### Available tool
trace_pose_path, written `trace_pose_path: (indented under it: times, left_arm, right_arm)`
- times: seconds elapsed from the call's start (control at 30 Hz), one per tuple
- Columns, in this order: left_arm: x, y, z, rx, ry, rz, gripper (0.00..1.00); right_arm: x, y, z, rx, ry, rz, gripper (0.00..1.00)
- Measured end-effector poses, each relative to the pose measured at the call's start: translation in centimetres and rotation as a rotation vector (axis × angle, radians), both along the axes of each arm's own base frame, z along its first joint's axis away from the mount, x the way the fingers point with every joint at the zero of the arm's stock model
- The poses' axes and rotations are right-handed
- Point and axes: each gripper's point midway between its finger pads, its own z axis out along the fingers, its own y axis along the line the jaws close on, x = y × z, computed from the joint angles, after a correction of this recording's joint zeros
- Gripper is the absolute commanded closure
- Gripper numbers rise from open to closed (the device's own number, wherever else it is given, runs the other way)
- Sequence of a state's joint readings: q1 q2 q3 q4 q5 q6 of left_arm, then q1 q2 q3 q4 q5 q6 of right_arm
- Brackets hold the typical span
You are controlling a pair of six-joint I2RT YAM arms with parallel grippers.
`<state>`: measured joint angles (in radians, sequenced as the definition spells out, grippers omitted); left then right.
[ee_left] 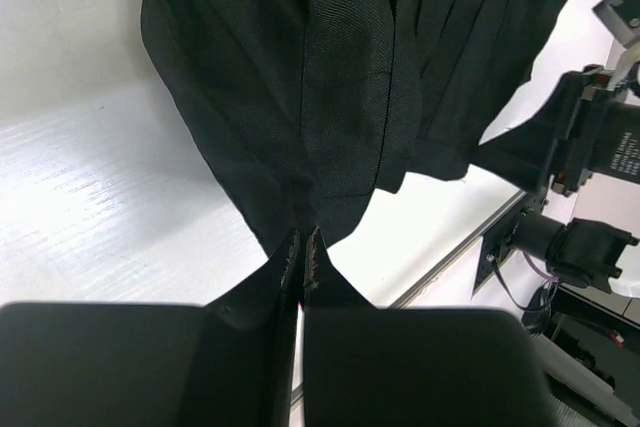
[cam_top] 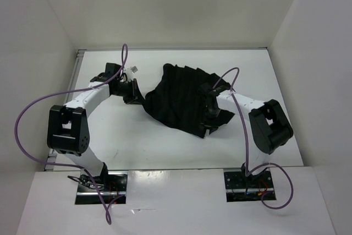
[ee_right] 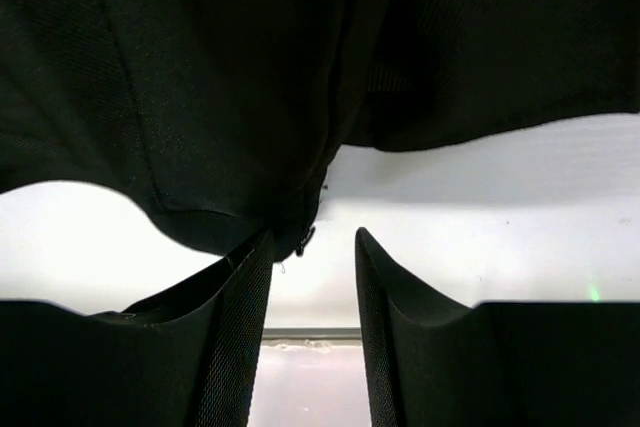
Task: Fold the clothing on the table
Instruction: Flatten the skirt out
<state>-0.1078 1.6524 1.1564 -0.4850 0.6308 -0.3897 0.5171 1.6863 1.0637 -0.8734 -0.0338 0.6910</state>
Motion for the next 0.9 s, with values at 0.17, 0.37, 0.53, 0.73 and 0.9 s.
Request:
trace_pose_path:
  times: [0.17, 0.37, 0.53, 0.73, 0.9]
  left_arm:
    - [-0.1, 0.0, 0.0, 0.001, 0.005, -0.001, 1.00]
    - [-0.2, 0.0, -0.1, 0.002, 0.009, -0.001, 1.00]
    - [-0.2, 0.0, -0.1, 0.002, 0.009, -0.001, 1.00]
    - [-0.8, 0.2, -1.1, 0.008, 0.034, 0.004, 0.61]
    - [-1.2, 0.5, -2.1, 0.032, 0.056, 0.017, 0.35]
  right_arm:
    - [-0.3, 0.0, -1.3, 0.006, 0.007, 0.002, 0.59]
    - [0.6, 0.6, -2.0, 0.027, -0.024, 0.001, 1.00]
    - [1.2, -0.1, -2.0, -0.027, -0.047, -0.040, 1.00]
    - [5.3, -3.0, 2.9, -0.190, -0.192, -0.143, 1.00]
    - [10.6, -4.5, 10.4, -0.205, -0.411, -0.241, 1.00]
